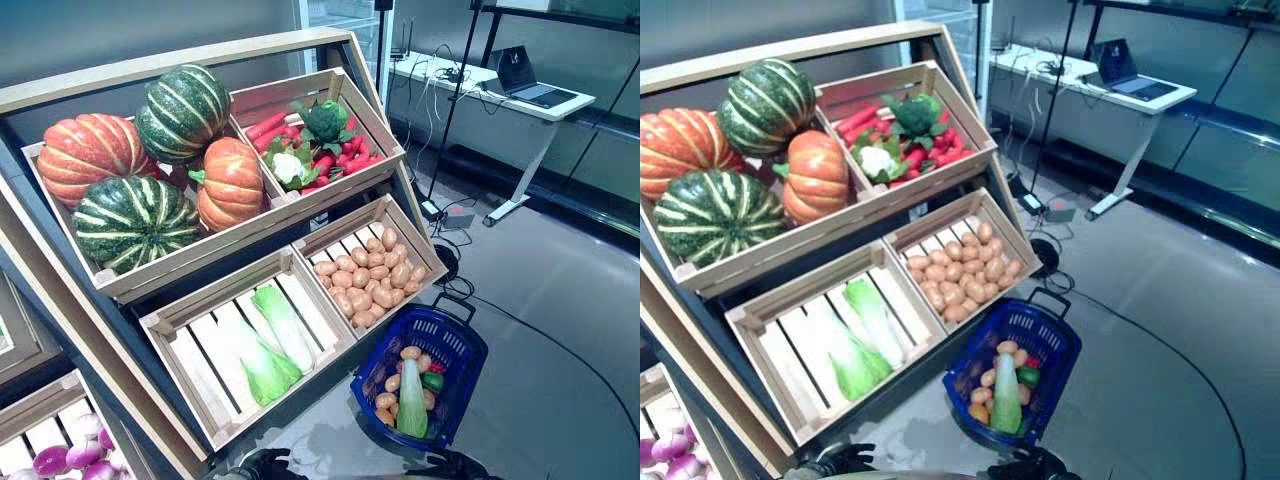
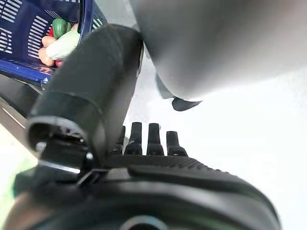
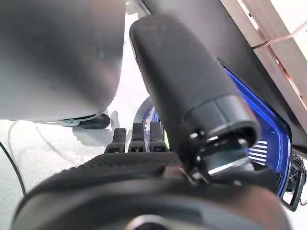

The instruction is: Put vegetables into the basket

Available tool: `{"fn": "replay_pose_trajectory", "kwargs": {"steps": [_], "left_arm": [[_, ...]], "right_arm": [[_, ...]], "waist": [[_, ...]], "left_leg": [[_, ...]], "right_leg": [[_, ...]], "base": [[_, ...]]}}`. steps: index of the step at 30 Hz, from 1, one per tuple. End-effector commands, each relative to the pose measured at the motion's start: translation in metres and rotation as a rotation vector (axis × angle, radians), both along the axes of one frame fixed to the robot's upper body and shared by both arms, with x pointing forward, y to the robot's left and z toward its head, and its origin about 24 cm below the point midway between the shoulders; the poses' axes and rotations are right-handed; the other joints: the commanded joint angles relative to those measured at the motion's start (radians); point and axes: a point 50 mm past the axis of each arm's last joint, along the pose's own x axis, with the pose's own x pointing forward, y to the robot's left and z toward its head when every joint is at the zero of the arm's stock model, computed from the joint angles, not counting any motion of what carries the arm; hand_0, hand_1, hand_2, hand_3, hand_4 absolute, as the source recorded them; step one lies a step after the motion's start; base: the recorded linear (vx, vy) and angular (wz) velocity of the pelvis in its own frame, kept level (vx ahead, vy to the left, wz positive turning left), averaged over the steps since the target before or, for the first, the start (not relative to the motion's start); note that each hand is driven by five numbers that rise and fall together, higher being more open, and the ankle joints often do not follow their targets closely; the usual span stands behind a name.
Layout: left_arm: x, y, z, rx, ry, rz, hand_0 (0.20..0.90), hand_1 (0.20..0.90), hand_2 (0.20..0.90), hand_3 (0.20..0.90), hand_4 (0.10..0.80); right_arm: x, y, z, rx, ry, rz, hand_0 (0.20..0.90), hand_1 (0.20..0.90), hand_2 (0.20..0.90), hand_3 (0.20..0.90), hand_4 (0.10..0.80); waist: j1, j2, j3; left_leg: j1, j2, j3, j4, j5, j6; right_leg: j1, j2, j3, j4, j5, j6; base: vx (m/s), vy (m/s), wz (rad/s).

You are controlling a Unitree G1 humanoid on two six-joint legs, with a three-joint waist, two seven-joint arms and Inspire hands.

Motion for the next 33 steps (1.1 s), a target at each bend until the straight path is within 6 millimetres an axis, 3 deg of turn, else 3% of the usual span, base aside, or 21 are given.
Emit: {"fn": "replay_pose_trajectory", "kwargs": {"steps": [1,7,12,14,17,19,23,25,27,28,29,31,33], "left_arm": [[0.019,-0.005,0.003,0.0,-0.043,-0.057,0.9,0.9,0.9,0.9,0.8],[0.018,-0.001,0.003,0.005,-0.05,-0.004,0.9,0.9,0.9,0.9,0.8],[0.03,0.003,0.009,0.004,-0.159,0.117,0.9,0.9,0.9,0.9,0.8],[0.05,0.001,0.019,-0.094,-0.288,0.167,0.9,0.9,0.9,0.9,0.8],[0.06,-0.002,0.024,-0.15,-0.324,0.142,0.9,0.9,0.9,0.9,0.8],[0.081,-0.006,0.036,-0.259,-0.396,0.144,0.9,0.9,0.9,0.9,0.8],[0.125,-0.019,0.07,-0.359,-0.562,0.118,0.9,0.9,0.9,0.9,0.8],[0.138,-0.022,0.085,-0.392,-0.625,0.098,0.9,0.9,0.9,0.9,0.8],[0.166,-0.027,0.135,-0.424,-0.83,-0.052,0.9,0.9,0.9,0.9,0.8],[0.173,-0.025,0.153,-0.392,-0.908,-0.122,0.9,0.9,0.9,0.9,0.8],[0.174,-0.024,0.157,-0.379,-0.929,-0.137,0.9,0.9,0.9,0.9,0.8],[0.186,-0.008,0.192,-0.255,-1.065,-0.248,0.9,0.9,0.9,0.9,0.8],[0.189,0.002,0.202,-0.181,-1.098,-0.291,0.9,0.9,0.9,0.9,0.8]], "right_arm": [[0.031,0.03,0.005,0.118,-0.112,0.036,0.9,0.9,0.9,0.9,0.8],[0.034,0.03,0.006,0.113,-0.118,0.038,0.9,0.9,0.9,0.9,0.8],[0.034,0.027,0.006,0.108,-0.124,0.004,0.9,0.9,0.9,0.9,0.8],[0.035,0.028,0.006,0.113,-0.123,-0.002,0.9,0.9,0.9,0.9,0.8],[0.034,0.025,0.005,0.112,-0.117,-0.007,0.9,0.9,0.9,0.9,0.8],[0.033,0.02,0.006,0.106,-0.11,0.001,0.9,0.9,0.9,0.9,0.8],[0.042,0.02,0.009,0.082,-0.113,0.023,0.9,0.9,0.9,0.9,0.8],[0.044,0.02,0.01,0.075,-0.116,0.023,0.9,0.9,0.9,0.9,0.8],[0.045,0.017,0.012,0.058,-0.115,0.014,0.9,0.9,0.9,0.9,0.8],[0.042,0.016,0.011,0.053,-0.112,0.013,0.9,0.9,0.9,0.9,0.8],[0.042,0.015,0.011,0.053,-0.111,0.012,0.9,0.9,0.9,0.9,0.8],[0.034,0.01,0.009,0.045,-0.101,0.006,0.9,0.9,0.9,0.9,0.8],[0.03,0.008,0.009,0.044,-0.098,0.002,0.9,0.9,0.9,0.9,0.8]], "waist": [[-0.013,-0.031,0.024],[-0.016,-0.028,0.028],[-0.012,-0.029,0.025],[-0.004,-0.031,0.023],[-0.002,-0.03,0.02],[-0.008,-0.024,0.019],[-0.018,-0.002,0.028],[-0.019,0.005,0.033],[-0.017,0.015,0.043],[-0.014,0.017,0.046],[-0.013,0.018,0.047],[-0.006,0.02,0.046],[-0.005,0.021,0.044]], "left_leg": [[-0.006,0.014,0.012,0.002,-0.054,-0.031],[-0.003,0.015,0.015,0.002,-0.055,-0.03],[-0.001,0.017,0.015,0.002,-0.054,-0.031],[0.0,0.018,0.013,0.002,-0.054,-0.033],[-0.002,0.022,0.014,0.002,-0.052,-0.033],[-0.001,0.024,0.018,0.002,-0.051,-0.035],[-0.009,0.023,0.015,0.002,-0.041,-0.039],[-0.014,0.023,0.014,0.002,-0.038,-0.04],[-0.022,0.021,0.017,0.002,-0.036,-0.037],[-0.022,0.021,0.02,0.002,-0.036,-0.035],[-0.022,0.021,0.02,0.002,-0.036,-0.035],[-0.022,0.021,0.021,0.002,-0.037,-0.033],[-0.022,0.019,0.02,0.002,-0.039,-0.033]], "right_leg": [[0.002,-0.068,-0.031,0.005,0.022,0.048],[0.003,-0.066,-0.028,0.005,0.023,0.049],[0.006,-0.062,-0.031,0.005,0.022,0.047],[0.008,-0.061,-0.037,0.005,0.023,0.043],[0.006,-0.058,-0.039,0.005,0.025,0.041],[0.006,-0.054,-0.036,0.005,0.026,0.039],[-0.004,-0.052,-0.027,0.005,0.031,0.037],[-0.01,-0.051,-0.026,0.005,0.032,0.036],[-0.02,-0.051,-0.025,0.005,0.034,0.033],[-0.022,-0.052,-0.024,0.005,0.034,0.032],[-0.022,-0.052,-0.024,0.005,0.034,0.031],[-0.018,-0.052,-0.027,0.005,0.03,0.029],[-0.016,-0.051,-0.029,0.005,0.028,0.03]], "base": [[0.0,0.0,0.0],[-0.005,0.001,0.0],[-0.007,-0.005,0.0],[-0.032,-0.039,0.01],[-0.027,-0.034,0.0],[0.0,0.0,0.0],[-0.044,0.016,-0.02],[-0.076,0.022,-0.05],[-0.083,0.011,-0.07],[-0.032,-0.005,-0.07],[-0.01,-0.017,-0.09],[0.011,-0.021,-0.07],[0.0,0.0,0.0]]}}
